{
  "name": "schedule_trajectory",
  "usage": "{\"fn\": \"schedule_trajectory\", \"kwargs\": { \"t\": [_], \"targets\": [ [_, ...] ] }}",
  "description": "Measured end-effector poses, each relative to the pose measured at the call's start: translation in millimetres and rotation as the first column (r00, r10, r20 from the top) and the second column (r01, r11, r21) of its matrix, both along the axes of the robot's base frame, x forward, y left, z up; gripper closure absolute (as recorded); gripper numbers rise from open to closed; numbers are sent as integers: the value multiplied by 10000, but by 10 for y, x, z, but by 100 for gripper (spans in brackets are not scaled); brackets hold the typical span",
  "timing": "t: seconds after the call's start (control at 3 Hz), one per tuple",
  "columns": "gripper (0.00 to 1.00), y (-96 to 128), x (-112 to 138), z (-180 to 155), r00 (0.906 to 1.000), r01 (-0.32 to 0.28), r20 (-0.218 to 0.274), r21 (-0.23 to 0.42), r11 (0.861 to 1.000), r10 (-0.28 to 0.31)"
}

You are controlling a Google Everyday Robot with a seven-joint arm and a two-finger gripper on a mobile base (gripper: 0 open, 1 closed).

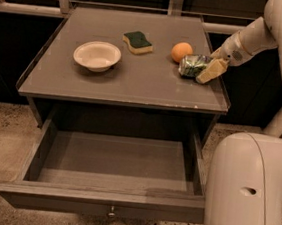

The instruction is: Place green can into top drawer

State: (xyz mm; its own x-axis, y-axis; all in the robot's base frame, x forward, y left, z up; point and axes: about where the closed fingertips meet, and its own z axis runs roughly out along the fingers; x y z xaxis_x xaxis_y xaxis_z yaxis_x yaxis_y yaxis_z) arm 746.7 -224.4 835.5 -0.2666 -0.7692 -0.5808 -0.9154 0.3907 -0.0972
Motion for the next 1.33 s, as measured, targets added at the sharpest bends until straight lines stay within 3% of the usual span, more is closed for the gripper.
{"fn": "schedule_trajectory", "kwargs": {
  "t": [0.33, 0.67, 1.0, 1.33],
  "targets": [
    [100, 22, -11, -7, 9999, -59, -116, -165, 9998, 57],
    [100, -97, -206, 126, 9996, -34, -281, -168, 9999, 29],
    [100, -308, -502, 446, 9992, 390, 80, -35, 9992, -390],
    [100, -400, -853, 999, 9886, 1014, 1116, 58, 9948, -1015]
  ]
}}
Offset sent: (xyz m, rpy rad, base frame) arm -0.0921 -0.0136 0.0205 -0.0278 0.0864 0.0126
